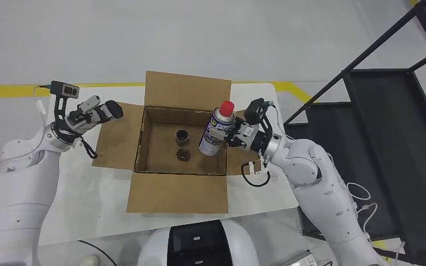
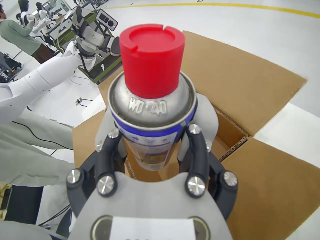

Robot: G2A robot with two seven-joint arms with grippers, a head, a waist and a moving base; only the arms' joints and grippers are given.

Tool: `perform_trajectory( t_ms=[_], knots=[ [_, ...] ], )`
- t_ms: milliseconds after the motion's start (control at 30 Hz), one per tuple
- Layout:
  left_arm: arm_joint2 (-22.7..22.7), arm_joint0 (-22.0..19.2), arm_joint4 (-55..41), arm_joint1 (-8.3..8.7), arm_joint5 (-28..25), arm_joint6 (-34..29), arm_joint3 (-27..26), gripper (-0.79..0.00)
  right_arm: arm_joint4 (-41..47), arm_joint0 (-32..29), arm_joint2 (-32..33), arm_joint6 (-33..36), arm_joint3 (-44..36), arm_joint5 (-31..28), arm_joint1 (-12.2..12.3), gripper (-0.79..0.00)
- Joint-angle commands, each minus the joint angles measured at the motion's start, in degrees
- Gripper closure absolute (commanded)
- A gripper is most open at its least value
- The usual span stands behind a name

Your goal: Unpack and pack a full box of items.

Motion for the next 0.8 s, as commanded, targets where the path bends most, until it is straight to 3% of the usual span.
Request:
perform_trajectory(
  t_ms=[0,300,467,633,767],
  knots=[
    [0.0,0.0,0.0,0.00,0.0,0.0,0.0,-0.785,0.0,0.0,0.0,0.0,0.0,0.0,0.0,0.000],
    [0.0,0.0,0.0,0.00,0.0,0.0,0.0,-0.785,0.5,-0.2,-0.3,0.0,-0.2,1.0,-0.1,0.000],
    [0.0,0.0,0.0,0.00,0.0,0.0,0.0,-0.785,4.9,4.6,-5.0,9.5,-3.4,10.1,-0.6,0.000],
    [0.0,0.0,0.0,0.00,0.0,0.0,0.0,-0.785,7.4,10.9,-11.8,15.6,1.5,18.6,-1.7,0.000],
    [0.0,0.0,0.0,0.00,0.0,0.0,0.0,-0.785,8.4,15.1,-14.7,16.7,5.7,25.9,-2.6,0.000]
  ],
)
